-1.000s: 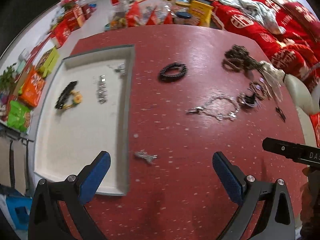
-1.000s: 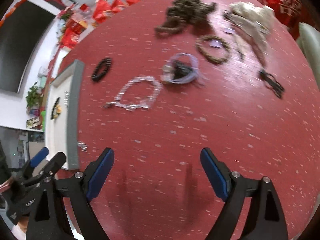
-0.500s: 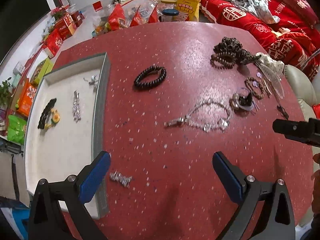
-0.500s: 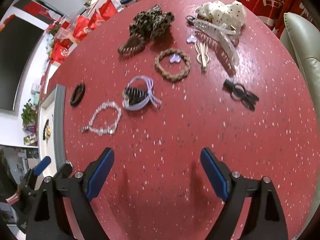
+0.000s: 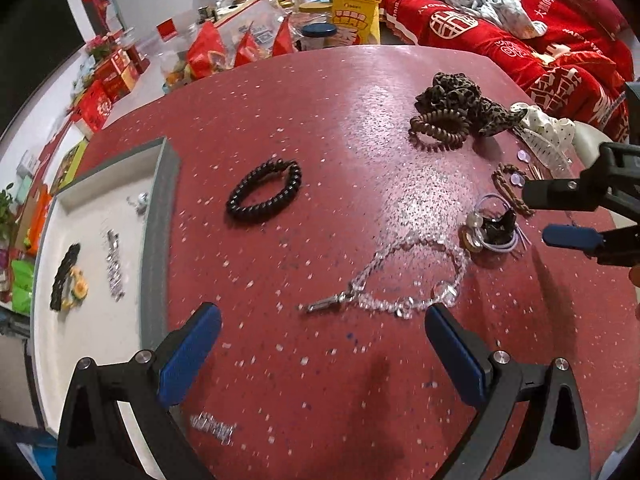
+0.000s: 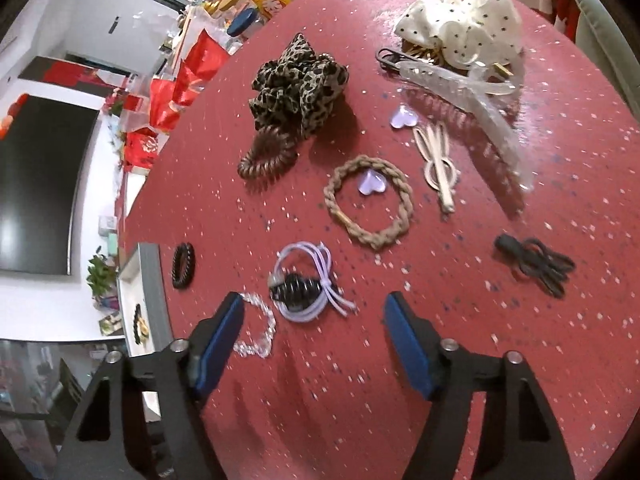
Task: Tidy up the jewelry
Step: 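Grasp the lavender hair tie with the right gripper while the left gripper grasps the clear crystal bead chain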
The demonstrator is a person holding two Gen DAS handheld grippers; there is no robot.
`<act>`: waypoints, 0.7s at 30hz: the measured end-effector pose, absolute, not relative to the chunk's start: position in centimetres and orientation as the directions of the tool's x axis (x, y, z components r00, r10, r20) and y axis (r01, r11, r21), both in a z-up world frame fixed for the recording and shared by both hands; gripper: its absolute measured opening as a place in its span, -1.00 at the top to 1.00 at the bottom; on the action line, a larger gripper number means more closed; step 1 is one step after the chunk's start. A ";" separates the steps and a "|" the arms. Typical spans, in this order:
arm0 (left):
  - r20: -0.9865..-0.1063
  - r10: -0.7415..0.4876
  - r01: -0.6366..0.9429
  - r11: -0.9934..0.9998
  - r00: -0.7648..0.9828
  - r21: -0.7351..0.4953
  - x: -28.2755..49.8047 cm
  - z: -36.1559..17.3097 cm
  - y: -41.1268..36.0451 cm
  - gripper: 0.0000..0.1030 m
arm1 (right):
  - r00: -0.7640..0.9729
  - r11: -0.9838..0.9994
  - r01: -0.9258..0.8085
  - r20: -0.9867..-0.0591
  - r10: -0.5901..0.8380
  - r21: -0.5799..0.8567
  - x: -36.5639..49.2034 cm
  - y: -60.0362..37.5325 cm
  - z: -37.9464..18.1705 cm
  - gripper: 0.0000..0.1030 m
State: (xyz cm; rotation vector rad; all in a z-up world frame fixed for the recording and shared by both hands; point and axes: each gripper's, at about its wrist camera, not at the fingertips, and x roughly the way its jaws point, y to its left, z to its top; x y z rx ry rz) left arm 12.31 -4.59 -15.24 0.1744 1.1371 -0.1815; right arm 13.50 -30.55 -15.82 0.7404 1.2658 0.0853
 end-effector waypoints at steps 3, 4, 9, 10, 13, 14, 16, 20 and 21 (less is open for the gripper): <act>-0.906 -0.065 0.249 0.968 0.418 0.045 12.9 -15.6 -5.1 -0.98 | 0.328 0.755 0.346 -0.826 0.459 0.557 14.5 -30.5 -16.5 -0.26; -0.905 -0.069 0.254 0.966 0.420 0.044 13.0 -15.7 -5.3 -0.98 | 0.328 0.752 0.348 -0.824 0.462 0.560 14.6 -30.4 -16.7 -0.24; -0.911 -0.086 0.291 0.956 0.403 0.039 13.8 -16.9 -6.3 -0.98 | 0.312 0.770 0.341 -0.837 0.449 0.540 15.8 -29.9 -17.2 -0.07; -0.913 -0.087 0.301 0.953 0.399 0.041 13.9 -17.1 -6.5 -0.98 | 0.308 0.782 0.332 -0.844 0.439 0.528 16.0 -29.7 -17.1 -0.02; -0.917 -0.087 0.324 0.945 0.389 0.047 13.9 -17.7 -7.0 -0.98 | 0.283 0.833 0.292 -0.875 0.394 0.469 16.8 -29.0 -17.0 0.14; -0.918 -0.093 0.331 0.943 0.385 0.043 13.9 -17.9 -7.1 -0.98 | 0.275 0.849 0.276 -0.884 0.379 0.450 17.0 -28.6 -16.9 0.22; -0.917 -0.103 0.333 0.943 0.384 0.033 13.9 -17.9 -7.2 -0.98 | 0.261 0.884 0.240 -0.904 0.340 0.402 17.4 -27.7 -16.7 0.33; -0.919 -0.124 0.333 0.943 0.373 0.008 14.1 -18.0 -7.3 -0.98 | 0.241 0.942 0.160 -0.937 0.254 0.296 17.9 -26.1 -16.4 0.45; -0.921 -0.132 0.336 0.942 0.366 -0.002 14.1 -18.0 -7.4 -0.98 | 0.236 0.953 0.138 -0.944 0.231 0.268 18.1 -25.6 -16.3 0.47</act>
